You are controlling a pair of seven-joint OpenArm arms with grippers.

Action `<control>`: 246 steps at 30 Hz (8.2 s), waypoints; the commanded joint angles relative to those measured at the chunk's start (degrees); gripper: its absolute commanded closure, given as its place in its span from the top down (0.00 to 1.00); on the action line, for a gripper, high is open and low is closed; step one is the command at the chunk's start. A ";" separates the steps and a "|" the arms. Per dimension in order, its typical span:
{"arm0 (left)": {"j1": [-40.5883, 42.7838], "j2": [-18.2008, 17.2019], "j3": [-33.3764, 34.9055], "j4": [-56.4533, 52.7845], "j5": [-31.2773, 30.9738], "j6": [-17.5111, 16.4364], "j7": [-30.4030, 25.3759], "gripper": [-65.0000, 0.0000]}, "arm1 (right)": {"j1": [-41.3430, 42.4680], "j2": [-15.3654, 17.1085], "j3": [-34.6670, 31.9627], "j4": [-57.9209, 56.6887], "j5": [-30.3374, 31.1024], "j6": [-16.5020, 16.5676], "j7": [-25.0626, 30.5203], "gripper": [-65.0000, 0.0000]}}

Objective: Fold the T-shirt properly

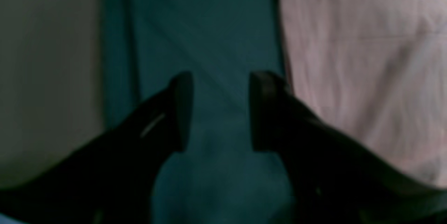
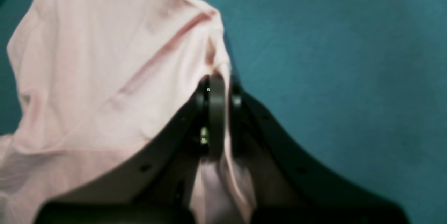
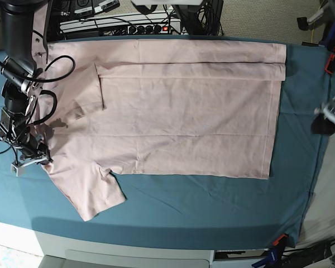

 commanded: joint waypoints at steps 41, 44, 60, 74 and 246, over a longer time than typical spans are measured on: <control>-44.13 17.40 14.05 -57.77 3.89 -1.22 -5.35 0.32 | -0.39 1.33 0.13 0.81 7.45 1.38 2.36 0.00; -44.13 17.11 14.05 -57.77 3.65 -2.97 -5.86 0.23 | -0.63 1.62 0.13 0.85 7.58 1.38 3.04 0.00; -44.11 15.30 14.05 -57.31 -10.82 -14.08 2.43 0.00 | -5.44 4.83 0.11 14.29 12.11 8.52 -3.98 0.00; -43.78 9.29 14.05 -57.18 -27.28 -14.18 16.72 0.00 | -21.24 6.08 0.13 35.26 23.89 8.52 -10.99 0.00; -21.73 -7.34 5.25 -10.56 -30.35 -14.18 26.23 0.45 | -60.87 -9.84 1.18 88.85 68.91 8.52 -51.90 0.00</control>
